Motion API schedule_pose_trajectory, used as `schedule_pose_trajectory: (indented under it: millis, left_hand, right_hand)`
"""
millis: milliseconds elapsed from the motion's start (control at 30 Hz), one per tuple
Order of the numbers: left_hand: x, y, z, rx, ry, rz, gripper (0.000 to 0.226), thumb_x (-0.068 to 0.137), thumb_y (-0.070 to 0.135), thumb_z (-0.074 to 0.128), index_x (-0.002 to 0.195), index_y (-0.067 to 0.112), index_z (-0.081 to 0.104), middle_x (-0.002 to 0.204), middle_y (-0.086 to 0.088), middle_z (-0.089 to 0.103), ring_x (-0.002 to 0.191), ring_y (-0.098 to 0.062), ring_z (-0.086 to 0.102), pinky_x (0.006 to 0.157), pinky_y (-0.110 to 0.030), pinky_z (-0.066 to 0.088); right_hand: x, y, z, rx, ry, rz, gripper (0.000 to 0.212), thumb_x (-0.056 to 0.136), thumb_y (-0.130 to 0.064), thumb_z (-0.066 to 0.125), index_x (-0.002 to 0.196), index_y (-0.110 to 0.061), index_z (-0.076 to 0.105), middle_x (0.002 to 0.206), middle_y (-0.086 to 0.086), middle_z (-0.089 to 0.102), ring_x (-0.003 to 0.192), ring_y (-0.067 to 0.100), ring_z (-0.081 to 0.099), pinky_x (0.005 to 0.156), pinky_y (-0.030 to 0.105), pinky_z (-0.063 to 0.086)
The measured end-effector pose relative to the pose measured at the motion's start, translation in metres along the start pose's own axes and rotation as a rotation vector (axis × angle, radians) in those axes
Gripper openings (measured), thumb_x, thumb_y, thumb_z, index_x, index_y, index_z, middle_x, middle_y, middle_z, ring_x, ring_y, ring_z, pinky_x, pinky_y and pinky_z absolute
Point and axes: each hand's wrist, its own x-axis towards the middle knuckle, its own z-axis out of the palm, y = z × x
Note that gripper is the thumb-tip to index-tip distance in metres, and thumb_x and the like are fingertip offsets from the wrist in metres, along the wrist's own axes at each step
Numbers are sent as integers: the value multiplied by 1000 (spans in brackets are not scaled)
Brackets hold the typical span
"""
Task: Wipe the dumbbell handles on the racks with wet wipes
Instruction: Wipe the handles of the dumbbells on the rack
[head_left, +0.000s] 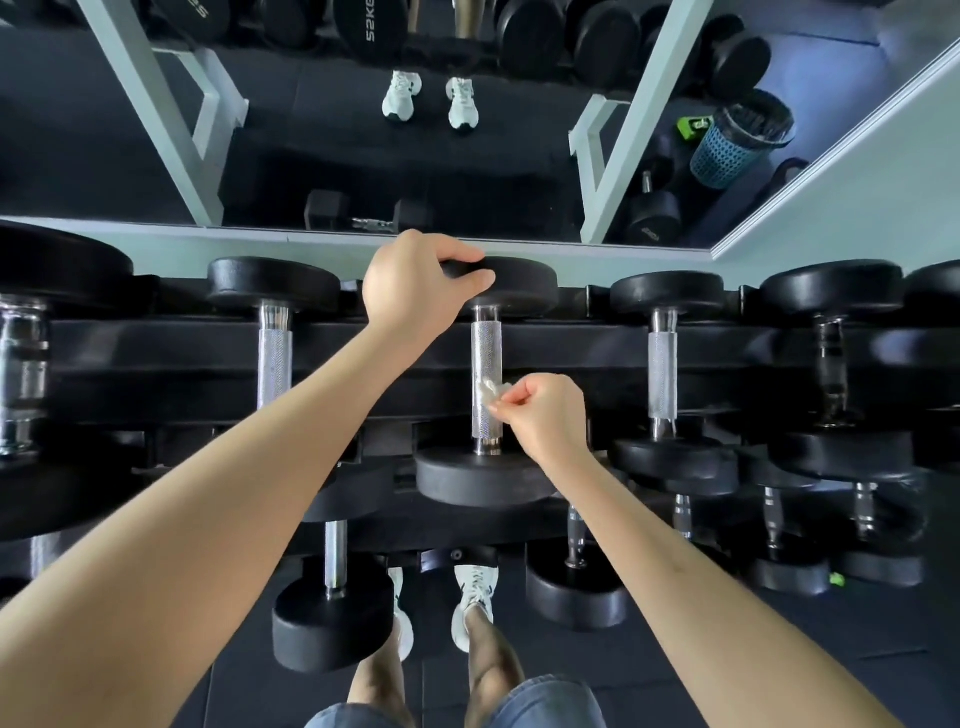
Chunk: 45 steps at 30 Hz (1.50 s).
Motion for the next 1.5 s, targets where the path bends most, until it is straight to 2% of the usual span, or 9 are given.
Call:
schedule_pose_trajectory:
  millis: [167, 400, 500, 633, 733, 933, 1067, 1267, 1500]
  left_hand:
    - [-1, 0, 1, -4, 12, 4, 25, 81, 44, 68, 104, 33, 71, 102, 13, 69, 86, -9, 63, 60, -22, 47]
    - [1, -3, 3, -5, 30, 25, 25, 81, 45, 68, 103, 35, 71, 104, 16, 69, 91, -6, 62, 58, -19, 44]
    - [2, -4, 4, 4, 31, 25, 24, 81, 46, 68, 102, 36, 71, 104, 15, 68, 87, -6, 62, 57, -20, 44]
    - [3, -7, 6, 15, 35, 36, 25, 81, 48, 67, 103, 37, 70, 105, 14, 68, 87, -7, 62, 58, -22, 45]
    - [4, -8, 7, 24, 35, 46, 26, 81, 48, 66, 104, 37, 70, 107, 13, 67, 92, -8, 61, 62, -24, 46]
    - [5, -11, 7, 32, 30, 57, 27, 81, 50, 65, 104, 38, 70, 107, 12, 67, 96, -10, 61, 67, -26, 49]
    - [6, -12, 9, 11, 43, 48, 25, 80, 48, 66, 102, 37, 70, 106, 12, 67, 95, -8, 61, 67, -26, 50]
    - [6, -11, 9, 5, 41, 42, 25, 80, 48, 66, 102, 37, 71, 105, 13, 68, 94, -8, 61, 66, -27, 50]
    - [4, -9, 9, -1, 43, 39, 24, 81, 45, 67, 103, 36, 70, 104, 13, 68, 93, -9, 61, 59, -22, 42]
  right_hand:
    - [2, -3, -5, 40, 107, -147, 28, 82, -31, 71, 83, -11, 52, 67, 12, 65, 57, 24, 55, 59, 24, 46]
    - [17, 11, 5, -278, 244, -465, 11, 81, -26, 71, 85, -16, 75, 77, -4, 59, 68, 15, 53, 57, 23, 39]
    - [21, 4, 4, -165, 76, -423, 26, 89, -34, 59, 92, -10, 69, 73, -14, 44, 63, 2, 49, 58, 10, 33]
    - [21, -12, 3, -294, -29, -475, 39, 90, -43, 52, 68, -15, 36, 68, -7, 39, 62, 10, 39, 62, 28, 33]
    - [17, -3, 2, -493, -73, -679, 31, 97, -41, 41, 80, -18, 51, 81, -8, 47, 74, 11, 44, 69, 32, 39]
    - [29, -2, -17, -727, -277, -947, 41, 72, 16, 56, 111, 5, 61, 90, 14, 56, 76, 26, 55, 57, 27, 43]
    - [45, -21, -19, -748, -154, -764, 37, 83, 12, 52, 118, -1, 58, 97, 12, 54, 81, 29, 55, 61, 33, 40]
    - [13, -1, -20, -809, -431, -920, 40, 70, 14, 65, 107, -1, 65, 95, 12, 59, 79, 26, 58, 54, 29, 41]
    - [37, -20, -15, -823, -241, -769, 31, 85, 5, 51, 113, -6, 58, 93, 5, 49, 79, 25, 52, 60, 30, 32]
